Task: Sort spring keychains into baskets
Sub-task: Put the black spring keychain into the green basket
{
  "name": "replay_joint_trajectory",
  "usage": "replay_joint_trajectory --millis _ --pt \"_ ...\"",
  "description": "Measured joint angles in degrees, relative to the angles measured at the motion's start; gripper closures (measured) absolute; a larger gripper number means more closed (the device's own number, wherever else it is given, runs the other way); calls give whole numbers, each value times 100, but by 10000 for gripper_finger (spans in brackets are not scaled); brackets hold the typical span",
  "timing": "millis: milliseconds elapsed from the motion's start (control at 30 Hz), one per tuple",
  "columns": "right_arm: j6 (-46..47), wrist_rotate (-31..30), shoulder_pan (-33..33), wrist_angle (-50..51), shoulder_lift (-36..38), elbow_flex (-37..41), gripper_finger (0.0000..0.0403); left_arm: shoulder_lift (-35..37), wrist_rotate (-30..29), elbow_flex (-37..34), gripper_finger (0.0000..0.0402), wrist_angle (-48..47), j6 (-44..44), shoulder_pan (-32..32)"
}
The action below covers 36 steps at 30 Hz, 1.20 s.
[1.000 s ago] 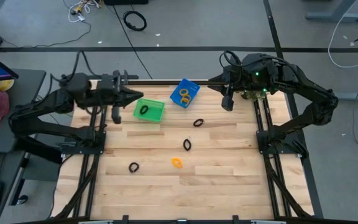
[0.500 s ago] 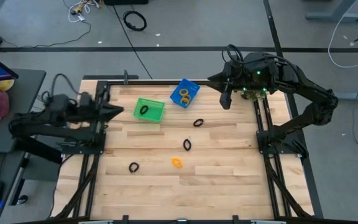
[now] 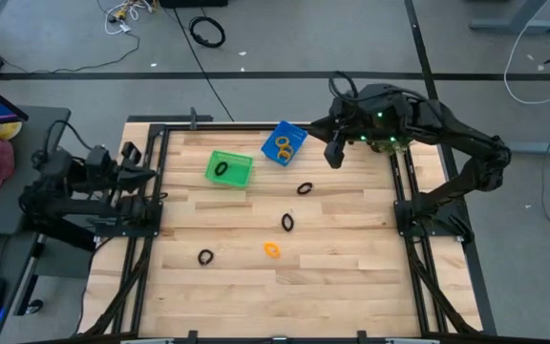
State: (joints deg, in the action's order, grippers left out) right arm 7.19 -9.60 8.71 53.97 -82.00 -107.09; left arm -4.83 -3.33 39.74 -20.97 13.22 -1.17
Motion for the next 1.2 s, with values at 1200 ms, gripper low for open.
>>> replay_joint_trajectory --millis 1200 --pt "-306 -1 -1 255 -78 0 298 -4118 1521 2698 342 -6537 1335 0"
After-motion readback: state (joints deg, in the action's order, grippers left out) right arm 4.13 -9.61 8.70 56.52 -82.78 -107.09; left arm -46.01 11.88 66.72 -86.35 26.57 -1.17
